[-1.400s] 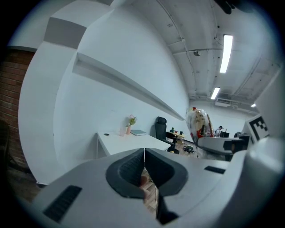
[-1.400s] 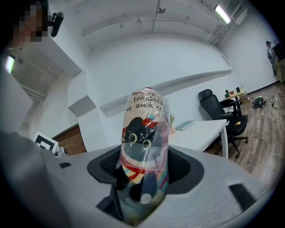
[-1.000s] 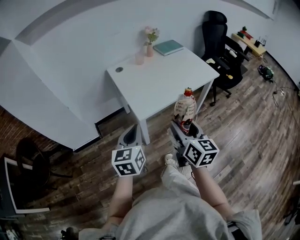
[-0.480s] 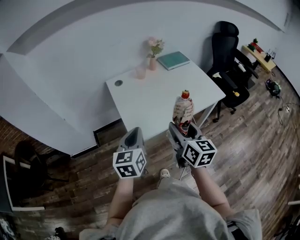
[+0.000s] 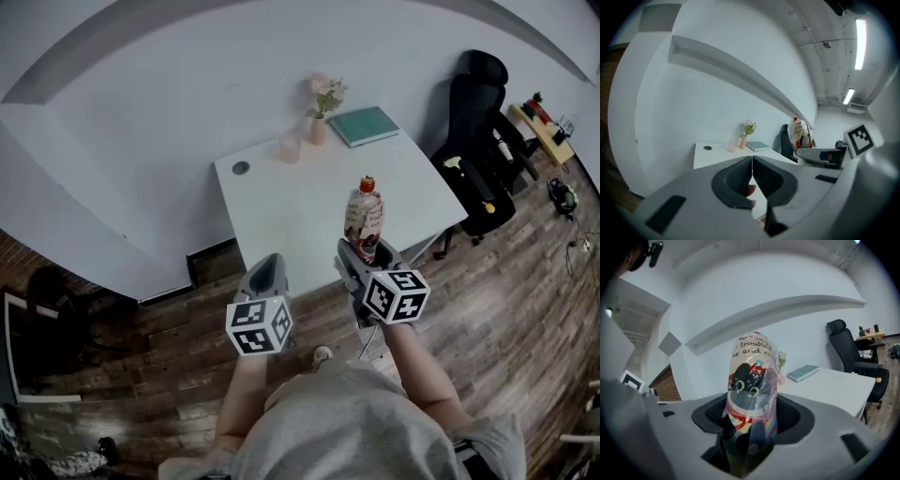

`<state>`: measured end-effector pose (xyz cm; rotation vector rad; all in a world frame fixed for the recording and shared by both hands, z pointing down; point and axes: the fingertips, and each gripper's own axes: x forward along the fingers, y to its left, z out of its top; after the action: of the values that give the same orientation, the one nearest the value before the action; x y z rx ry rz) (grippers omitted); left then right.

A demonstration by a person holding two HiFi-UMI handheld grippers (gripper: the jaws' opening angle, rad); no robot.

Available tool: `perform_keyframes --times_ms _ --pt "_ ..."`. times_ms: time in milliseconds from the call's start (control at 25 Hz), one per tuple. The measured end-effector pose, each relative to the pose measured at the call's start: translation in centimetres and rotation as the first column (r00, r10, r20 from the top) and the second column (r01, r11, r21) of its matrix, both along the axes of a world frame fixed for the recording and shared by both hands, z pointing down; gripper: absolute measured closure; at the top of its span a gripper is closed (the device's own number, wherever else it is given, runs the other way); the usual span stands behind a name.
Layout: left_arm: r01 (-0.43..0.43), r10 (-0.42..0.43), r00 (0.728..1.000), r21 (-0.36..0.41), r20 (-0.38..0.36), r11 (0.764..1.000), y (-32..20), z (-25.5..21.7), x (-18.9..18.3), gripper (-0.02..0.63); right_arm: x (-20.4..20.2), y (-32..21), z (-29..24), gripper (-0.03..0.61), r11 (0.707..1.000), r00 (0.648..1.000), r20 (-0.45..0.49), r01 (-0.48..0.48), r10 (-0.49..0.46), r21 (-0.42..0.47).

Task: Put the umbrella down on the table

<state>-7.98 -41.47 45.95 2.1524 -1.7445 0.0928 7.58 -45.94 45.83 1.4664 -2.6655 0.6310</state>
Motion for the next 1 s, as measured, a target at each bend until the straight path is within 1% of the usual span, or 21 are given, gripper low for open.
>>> perform_keyframes --times_ms 320,480,600,760,1000 --pt "0.041 -0.04 0.999 -0.043 0.005 0.998 -4.0 1.9 -0.3 0.606 -0.2 -6.3 4.5 0.311 0.996 0.998 -0.039 0.04 -0.043 -0.082" --pt "0.053 -0.052 0.999 -0.066 0.009 0.996 -5.2 3.1 -0.4 0.605 -0.6 -8.5 7.0 0.311 0.989 0.996 -0.059 0.063 -0.071 -0.132" --pt "0.076 -0.076 0.997 -0.086 0.007 0.993 -6.2 3.9 -0.7 0.606 -1.0 -10.1 9.0 0.311 0.981 0.992 -0.081 0.078 -0.094 -0.177" --pt "0.086 -0.086 0.996 -0.105 0.005 0.991 -7.4 4.8 -1.0 0.606 -1.4 -12.1 11.4 0.311 0.968 0.988 -0.105 0.087 -0.114 -0.235" --pt "0.112 -0.113 0.994 -0.134 0.007 0.985 -8.7 6.1 -1.6 0.605 -2.2 -14.9 14.6 0.311 0.951 0.972 -0.181 0.094 -0.152 -0.295"
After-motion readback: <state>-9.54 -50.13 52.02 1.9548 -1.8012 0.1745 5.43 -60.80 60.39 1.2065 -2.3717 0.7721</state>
